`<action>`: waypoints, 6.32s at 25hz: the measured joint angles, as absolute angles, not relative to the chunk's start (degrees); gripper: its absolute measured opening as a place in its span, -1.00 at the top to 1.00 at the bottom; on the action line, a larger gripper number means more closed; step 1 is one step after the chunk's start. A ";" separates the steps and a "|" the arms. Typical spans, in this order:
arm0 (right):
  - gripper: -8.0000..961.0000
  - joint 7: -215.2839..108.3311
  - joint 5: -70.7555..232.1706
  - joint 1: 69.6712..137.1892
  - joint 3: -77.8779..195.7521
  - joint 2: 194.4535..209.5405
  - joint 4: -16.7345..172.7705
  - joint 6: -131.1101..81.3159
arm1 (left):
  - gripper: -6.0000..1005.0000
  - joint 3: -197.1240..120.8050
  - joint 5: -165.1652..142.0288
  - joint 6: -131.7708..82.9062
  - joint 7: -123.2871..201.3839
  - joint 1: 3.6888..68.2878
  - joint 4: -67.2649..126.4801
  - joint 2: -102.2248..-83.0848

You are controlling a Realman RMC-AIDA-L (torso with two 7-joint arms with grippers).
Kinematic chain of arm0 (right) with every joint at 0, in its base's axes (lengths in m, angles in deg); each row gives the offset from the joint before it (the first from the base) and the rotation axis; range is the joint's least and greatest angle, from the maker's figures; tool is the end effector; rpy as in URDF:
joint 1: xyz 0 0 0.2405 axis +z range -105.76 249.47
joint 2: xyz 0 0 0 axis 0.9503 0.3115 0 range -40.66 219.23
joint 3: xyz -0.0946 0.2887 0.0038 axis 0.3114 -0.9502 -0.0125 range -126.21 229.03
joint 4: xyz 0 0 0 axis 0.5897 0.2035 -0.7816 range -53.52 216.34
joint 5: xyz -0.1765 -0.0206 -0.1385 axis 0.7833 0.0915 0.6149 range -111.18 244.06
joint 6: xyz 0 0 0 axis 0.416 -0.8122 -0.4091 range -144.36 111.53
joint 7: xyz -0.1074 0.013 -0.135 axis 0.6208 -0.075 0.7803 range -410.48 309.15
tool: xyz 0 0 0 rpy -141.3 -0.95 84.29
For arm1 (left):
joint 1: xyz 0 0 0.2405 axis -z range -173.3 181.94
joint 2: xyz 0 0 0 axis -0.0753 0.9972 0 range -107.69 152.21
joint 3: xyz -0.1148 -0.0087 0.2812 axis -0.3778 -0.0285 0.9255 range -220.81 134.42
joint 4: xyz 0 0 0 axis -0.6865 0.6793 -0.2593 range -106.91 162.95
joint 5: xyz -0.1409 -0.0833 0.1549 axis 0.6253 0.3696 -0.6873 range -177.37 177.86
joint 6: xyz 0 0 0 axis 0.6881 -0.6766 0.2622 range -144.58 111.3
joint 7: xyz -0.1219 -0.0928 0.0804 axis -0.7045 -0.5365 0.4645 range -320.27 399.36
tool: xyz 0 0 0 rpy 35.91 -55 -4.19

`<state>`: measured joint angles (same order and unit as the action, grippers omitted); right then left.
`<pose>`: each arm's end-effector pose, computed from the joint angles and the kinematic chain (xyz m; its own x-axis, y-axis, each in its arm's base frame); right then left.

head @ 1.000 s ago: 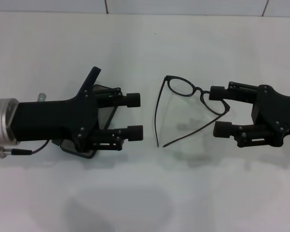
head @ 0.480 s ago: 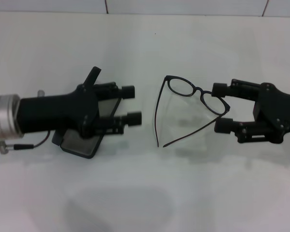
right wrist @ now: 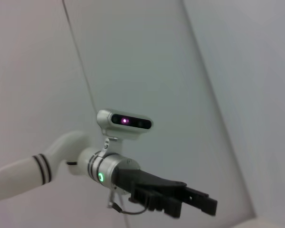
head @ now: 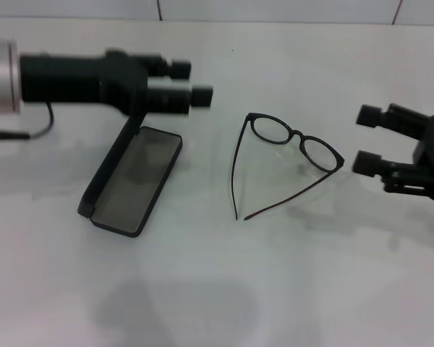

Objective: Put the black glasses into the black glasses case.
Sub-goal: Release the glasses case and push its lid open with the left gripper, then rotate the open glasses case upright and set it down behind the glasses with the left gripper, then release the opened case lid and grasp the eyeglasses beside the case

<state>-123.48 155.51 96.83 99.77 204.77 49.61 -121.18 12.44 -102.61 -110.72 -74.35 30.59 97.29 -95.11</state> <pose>0.2722 0.3301 -0.0101 0.5955 -0.2004 -0.7780 -0.3348 -0.9422 -0.0136 -0.2067 0.3788 0.0194 0.7735 0.4001 0.4916 0.4838 -0.8737 -0.0501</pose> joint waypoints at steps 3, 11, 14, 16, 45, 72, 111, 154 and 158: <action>-0.84 -121.38 153.23 95.30 99.71 204.69 50.04 -121.68 | -0.51 13.34 -112.49 -107.03 -86.03 30.81 108.62 -96.57; -0.84 -120.77 150.99 93.73 99.66 204.68 50.20 -121.81 | -0.41 33.23 -148.63 -104.05 -113.59 31.86 125.22 -97.43; -0.84 -120.73 150.85 93.70 99.66 204.68 50.21 -121.80 | -0.38 40.07 -156.07 -103.95 -119.87 31.55 127.54 -97.45; -0.84 -120.68 150.84 93.68 99.66 204.68 50.21 -121.60 | -0.38 42.50 -158.46 -103.85 -121.92 31.54 127.83 -97.46; -0.84 -118.50 150.90 93.05 99.58 204.68 52.51 -121.67 | 0.45 47.38 -162.05 -100.99 -121.88 35.52 111.60 -97.36; -0.80 -116.86 150.28 88.31 98.11 204.68 54.46 -125.04 | 0.60 59.10 -162.08 -63.76 -92.93 35.17 108.79 -97.60; -0.72 -115.57 150.47 88.67 98.17 204.68 56.21 -124.77 | 0.58 69.58 -162.10 -52.77 -89.22 43.91 90.92 -98.07; -0.43 -167.92 206.03 123.51 102.75 202.87 24.93 -112.64 | 0.11 44.62 -92.03 -82.90 -67.23 9.13 119.89 -97.46; -0.42 -167.94 209.27 128.91 103.01 203.21 31.13 -111.37 | 0.11 39.61 -84.50 -90.34 -63.11 9.55 112.16 -97.42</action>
